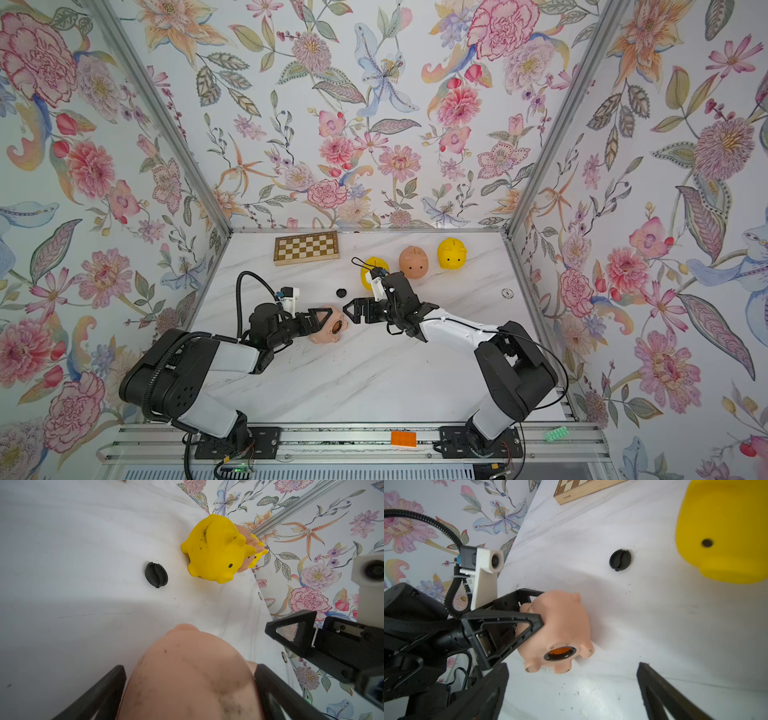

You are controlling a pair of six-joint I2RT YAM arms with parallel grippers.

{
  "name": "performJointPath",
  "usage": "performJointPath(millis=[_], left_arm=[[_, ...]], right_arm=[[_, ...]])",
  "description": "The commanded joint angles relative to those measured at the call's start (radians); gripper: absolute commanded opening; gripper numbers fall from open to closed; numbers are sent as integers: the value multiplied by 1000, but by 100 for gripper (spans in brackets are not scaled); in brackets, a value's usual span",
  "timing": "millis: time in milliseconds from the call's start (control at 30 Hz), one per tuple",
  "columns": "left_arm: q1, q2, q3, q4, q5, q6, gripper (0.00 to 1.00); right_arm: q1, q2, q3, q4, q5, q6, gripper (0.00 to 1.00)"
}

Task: Open piggy banks
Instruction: Pick up the piggy bank from the center of the board.

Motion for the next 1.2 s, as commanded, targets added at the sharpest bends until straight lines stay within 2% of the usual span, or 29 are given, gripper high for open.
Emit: performJointPath(millis=[0,133,600,833,1167], left_arm=[[31,59,-61,-237,-80,42,99],[31,62,-59,-235,-79,42,99],[34,61,-59,-235,-74,42,99],[39,45,-58,-245,-69,32,99],[105,-102,-13,-322,22,-26,99]], right_arm=[[44,-6,-98,332,-77,182,99],[89,59,-140,529,-75,281,97],[151,306,-113,833,-80,465,83],[154,392,-73,892,-75,491,85],[153,466,-89,992,-86,502,87]])
